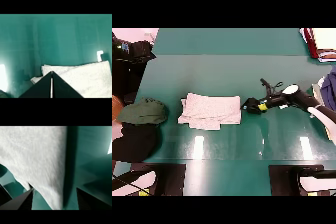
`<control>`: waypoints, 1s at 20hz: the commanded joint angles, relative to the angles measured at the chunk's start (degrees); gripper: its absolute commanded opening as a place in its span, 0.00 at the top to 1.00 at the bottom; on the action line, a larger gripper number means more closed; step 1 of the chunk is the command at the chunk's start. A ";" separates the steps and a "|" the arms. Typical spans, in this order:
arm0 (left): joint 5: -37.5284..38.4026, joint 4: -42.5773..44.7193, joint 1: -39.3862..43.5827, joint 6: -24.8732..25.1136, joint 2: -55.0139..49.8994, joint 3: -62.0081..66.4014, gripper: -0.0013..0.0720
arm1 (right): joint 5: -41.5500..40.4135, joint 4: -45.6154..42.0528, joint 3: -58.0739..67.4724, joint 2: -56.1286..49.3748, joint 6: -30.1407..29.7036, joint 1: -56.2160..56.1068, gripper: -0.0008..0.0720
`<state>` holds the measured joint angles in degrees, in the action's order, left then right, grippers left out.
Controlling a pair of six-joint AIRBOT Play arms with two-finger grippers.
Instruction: Fold the shirts.
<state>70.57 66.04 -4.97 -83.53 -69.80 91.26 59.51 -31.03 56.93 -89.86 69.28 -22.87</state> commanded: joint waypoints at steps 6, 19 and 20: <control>1.33 -0.52 0.00 -0.02 0.04 -0.13 0.95 | -1.70 7.21 16.06 -14.32 -1.46 -11.76 0.64; -3.32 -0.46 17.46 -0.07 0.04 -0.13 0.95 | 0.96 6.82 27.06 -1.44 -1.42 20.68 0.96; -4.66 -0.46 18.97 -0.09 0.02 -0.13 0.95 | 0.85 6.82 27.06 -0.13 -1.42 24.72 0.96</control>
<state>69.45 65.49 9.37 -83.59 -69.80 91.15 60.45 -24.25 83.46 -94.02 67.79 -8.36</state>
